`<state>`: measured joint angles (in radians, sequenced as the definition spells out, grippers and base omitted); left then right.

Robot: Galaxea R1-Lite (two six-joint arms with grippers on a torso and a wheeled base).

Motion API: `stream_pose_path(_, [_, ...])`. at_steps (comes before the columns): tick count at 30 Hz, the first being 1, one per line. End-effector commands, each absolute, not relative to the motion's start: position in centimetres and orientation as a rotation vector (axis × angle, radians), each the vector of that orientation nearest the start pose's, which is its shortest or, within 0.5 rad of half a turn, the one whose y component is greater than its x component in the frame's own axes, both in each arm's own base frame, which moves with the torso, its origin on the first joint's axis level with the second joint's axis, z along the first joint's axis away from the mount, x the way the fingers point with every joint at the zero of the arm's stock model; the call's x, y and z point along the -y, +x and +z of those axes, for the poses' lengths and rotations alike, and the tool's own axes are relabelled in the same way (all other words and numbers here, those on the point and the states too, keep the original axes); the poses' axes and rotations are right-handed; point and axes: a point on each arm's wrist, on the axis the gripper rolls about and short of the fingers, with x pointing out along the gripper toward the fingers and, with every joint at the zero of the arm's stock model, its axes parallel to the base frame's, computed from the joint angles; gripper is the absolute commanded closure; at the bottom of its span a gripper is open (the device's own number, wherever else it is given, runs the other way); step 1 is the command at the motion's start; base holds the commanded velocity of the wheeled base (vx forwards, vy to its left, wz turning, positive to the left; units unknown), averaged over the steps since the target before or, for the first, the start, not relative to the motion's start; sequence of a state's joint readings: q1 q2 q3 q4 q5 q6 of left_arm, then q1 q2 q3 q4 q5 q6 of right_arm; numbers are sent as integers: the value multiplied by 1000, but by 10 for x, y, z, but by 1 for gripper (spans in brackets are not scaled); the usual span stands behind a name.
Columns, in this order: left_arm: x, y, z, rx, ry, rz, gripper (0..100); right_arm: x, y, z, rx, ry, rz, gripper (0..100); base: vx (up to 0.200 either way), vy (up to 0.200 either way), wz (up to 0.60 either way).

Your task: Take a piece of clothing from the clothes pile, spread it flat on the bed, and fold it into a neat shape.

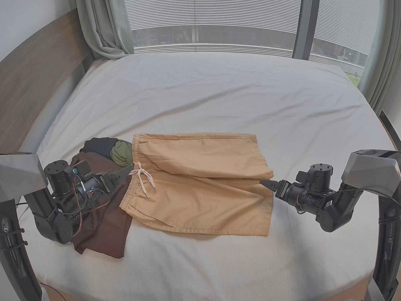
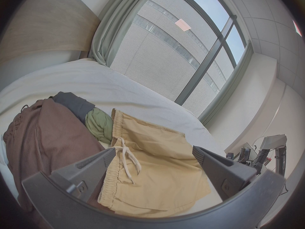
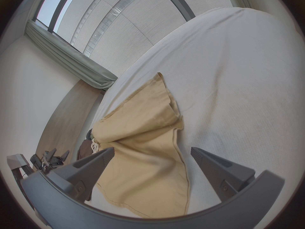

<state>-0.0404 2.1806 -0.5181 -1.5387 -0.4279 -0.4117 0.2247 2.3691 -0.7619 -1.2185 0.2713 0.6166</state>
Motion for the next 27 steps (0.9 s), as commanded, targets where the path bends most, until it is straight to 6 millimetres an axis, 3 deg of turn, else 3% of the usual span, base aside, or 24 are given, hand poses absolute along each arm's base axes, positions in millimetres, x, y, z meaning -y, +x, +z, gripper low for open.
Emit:
stream_pose_path(1, [21,330,32,-281,-441,-417,0,-91,366,5,-504,605,364,0,0,0,0])
stream_pose_path(10, [21,330,6,-382,-462,-379,0,-91,367,5,-499,605,364,0,0,0,0])
stream_pose_path(27, [12,328,-13,-519,-489,-300,0,-91,368,2,-502,605,363,0,0,0,0])
